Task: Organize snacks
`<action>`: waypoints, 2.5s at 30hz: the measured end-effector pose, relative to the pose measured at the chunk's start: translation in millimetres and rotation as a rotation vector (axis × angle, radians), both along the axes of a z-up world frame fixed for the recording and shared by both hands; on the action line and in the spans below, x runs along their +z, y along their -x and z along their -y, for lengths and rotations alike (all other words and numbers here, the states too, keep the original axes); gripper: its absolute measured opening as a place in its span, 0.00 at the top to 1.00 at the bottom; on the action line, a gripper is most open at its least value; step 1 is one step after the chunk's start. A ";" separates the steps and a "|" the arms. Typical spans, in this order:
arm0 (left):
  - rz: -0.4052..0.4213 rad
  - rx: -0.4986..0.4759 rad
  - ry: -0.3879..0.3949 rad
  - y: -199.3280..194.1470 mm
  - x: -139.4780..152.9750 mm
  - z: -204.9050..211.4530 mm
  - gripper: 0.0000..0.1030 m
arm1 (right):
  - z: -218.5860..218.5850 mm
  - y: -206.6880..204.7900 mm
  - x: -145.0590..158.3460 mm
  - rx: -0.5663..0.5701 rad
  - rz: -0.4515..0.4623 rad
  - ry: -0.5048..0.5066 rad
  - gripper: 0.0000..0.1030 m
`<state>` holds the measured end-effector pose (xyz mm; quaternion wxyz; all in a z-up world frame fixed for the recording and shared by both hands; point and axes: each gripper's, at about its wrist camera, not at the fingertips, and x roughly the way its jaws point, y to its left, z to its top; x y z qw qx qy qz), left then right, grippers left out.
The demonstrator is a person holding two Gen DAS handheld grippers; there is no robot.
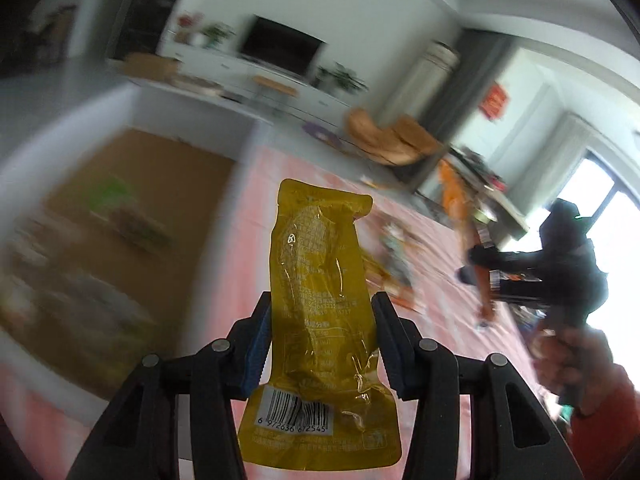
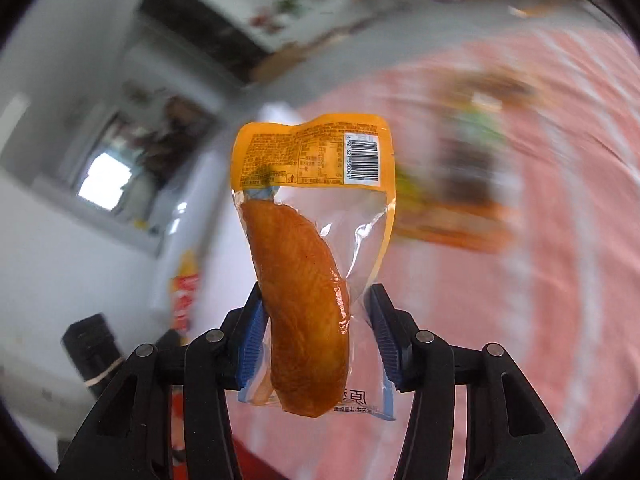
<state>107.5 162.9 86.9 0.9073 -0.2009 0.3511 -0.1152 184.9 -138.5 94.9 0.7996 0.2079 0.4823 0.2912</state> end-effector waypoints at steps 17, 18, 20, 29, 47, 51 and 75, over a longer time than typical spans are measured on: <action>-0.062 0.385 -0.135 33.5 -12.6 -144.7 0.18 | -246.6 -6.7 22.6 0.314 0.243 0.049 0.21; -0.049 0.364 -0.129 35.7 -11.3 -134.1 0.18 | -234.7 -3.8 18.4 0.307 0.267 0.087 0.20; -0.022 0.304 -0.118 40.1 -6.9 -105.8 0.18 | -202.4 2.4 1.2 0.288 0.293 0.195 0.20; 0.023 -0.167 -0.098 38.0 -10.4 82.8 0.02 | 41.2 30.2 -103.8 -0.096 0.206 0.502 0.20; -0.169 -0.142 -0.385 -42.6 -142.7 173.8 0.02 | 144.9 71.0 -145.4 -0.350 0.194 0.640 0.15; -0.162 -0.131 -0.468 -37.0 -150.1 183.5 0.01 | 144.3 70.2 -149.1 -0.355 0.190 0.653 0.14; -0.166 -0.140 -0.486 -39.9 -151.5 187.3 0.00 | 145.8 71.0 -147.3 -0.358 0.189 0.657 0.14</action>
